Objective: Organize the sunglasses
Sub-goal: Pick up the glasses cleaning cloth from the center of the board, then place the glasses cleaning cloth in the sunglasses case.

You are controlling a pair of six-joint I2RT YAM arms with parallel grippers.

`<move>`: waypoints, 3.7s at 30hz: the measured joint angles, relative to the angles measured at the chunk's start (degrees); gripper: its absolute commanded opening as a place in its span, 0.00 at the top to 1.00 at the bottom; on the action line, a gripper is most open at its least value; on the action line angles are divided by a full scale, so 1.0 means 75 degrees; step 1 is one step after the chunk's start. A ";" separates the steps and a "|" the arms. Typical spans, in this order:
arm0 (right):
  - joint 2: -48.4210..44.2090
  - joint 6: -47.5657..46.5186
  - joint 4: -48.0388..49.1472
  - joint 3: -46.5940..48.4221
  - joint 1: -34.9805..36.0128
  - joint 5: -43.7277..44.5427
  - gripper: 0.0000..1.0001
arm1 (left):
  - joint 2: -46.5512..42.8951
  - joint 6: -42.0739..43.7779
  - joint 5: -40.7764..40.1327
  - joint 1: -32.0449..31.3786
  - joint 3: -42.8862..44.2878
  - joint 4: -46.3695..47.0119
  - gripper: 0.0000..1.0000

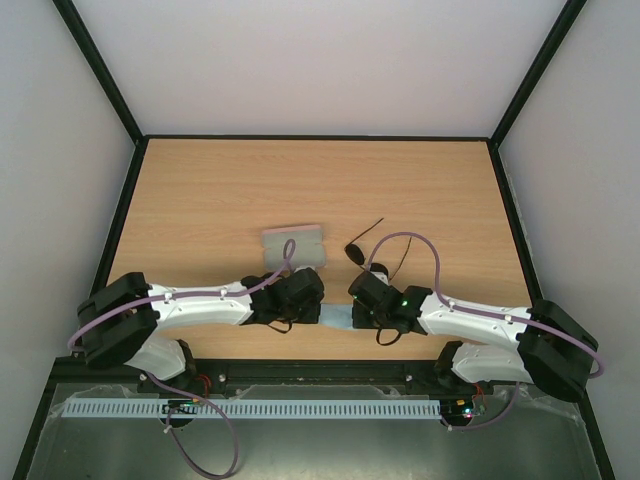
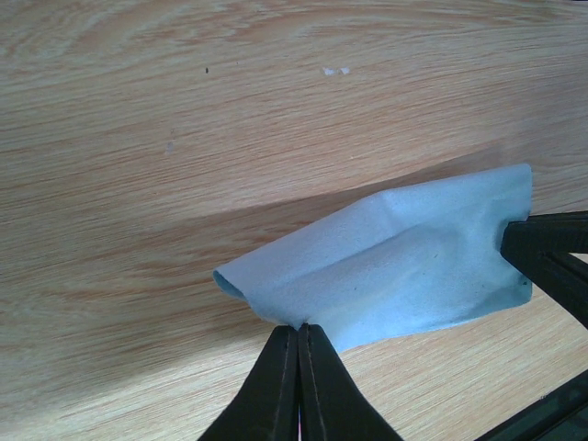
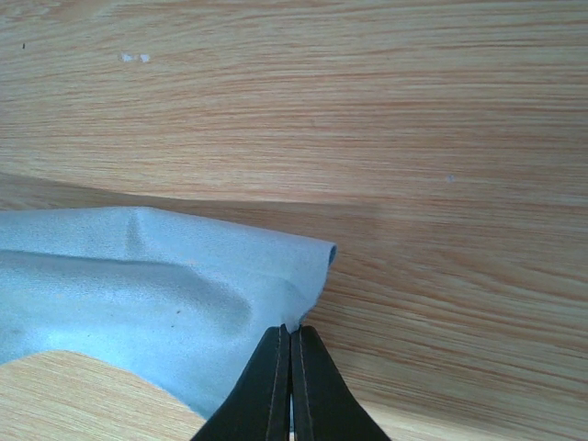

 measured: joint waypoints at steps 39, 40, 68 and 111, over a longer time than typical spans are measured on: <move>0.1078 -0.0609 -0.0373 0.1784 -0.0277 0.0122 0.99 | -0.1448 0.0248 0.0009 0.1122 -0.0385 -0.0554 0.98; 0.1154 -0.0659 -0.0385 0.1868 -0.0321 0.0122 0.99 | -0.1448 0.0280 0.0017 0.1204 -0.0385 -0.0577 0.98; 0.4159 -0.2326 -0.0726 0.5552 -0.1682 -0.0440 0.99 | -0.0766 0.1801 0.0452 0.3917 0.0239 -0.0358 0.98; 0.5616 -0.2862 -0.0530 0.6216 -0.2104 -0.1212 0.98 | 0.0682 0.2294 0.0991 0.4607 0.0012 0.0784 0.98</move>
